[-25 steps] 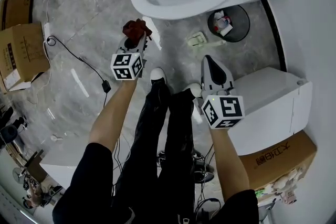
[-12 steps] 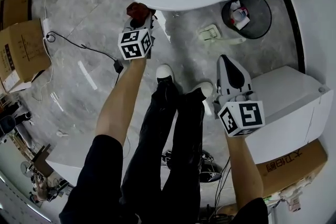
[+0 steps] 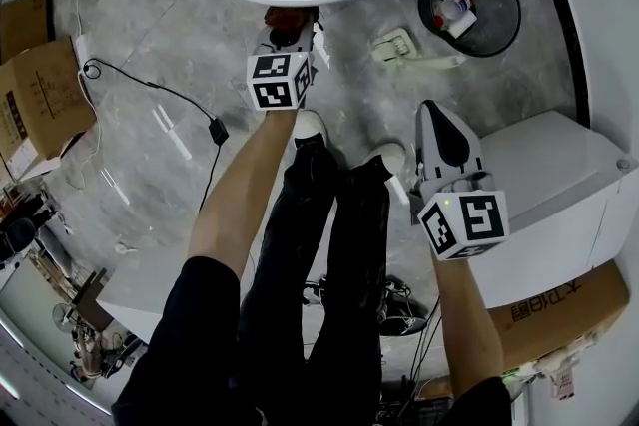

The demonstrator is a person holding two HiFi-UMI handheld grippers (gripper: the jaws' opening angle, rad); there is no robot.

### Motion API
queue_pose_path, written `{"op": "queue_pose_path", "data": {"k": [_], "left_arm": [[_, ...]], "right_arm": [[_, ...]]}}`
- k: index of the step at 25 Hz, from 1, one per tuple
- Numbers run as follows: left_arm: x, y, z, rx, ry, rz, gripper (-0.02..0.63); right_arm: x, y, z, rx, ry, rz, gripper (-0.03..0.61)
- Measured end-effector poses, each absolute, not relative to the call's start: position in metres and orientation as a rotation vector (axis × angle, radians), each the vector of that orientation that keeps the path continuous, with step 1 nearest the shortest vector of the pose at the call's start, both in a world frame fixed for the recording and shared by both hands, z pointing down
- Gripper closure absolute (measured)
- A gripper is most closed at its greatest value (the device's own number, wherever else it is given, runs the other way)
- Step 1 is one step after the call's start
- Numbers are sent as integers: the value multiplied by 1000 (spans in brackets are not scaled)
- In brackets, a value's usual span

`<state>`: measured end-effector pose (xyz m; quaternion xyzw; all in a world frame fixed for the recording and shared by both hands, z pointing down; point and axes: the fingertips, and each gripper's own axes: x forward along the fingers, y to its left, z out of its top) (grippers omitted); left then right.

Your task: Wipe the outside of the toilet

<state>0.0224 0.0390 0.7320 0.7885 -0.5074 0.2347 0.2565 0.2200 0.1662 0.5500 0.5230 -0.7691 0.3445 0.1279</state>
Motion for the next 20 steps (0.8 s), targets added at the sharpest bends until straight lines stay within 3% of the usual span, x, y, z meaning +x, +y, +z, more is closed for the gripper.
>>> {"op": "queue_pose_path", "data": {"k": [20], "left_arm": [[210, 25, 720, 2332, -1037, 639, 534]], "right_arm": [[287, 186, 546, 1650, -2172, 1058, 576]]}}
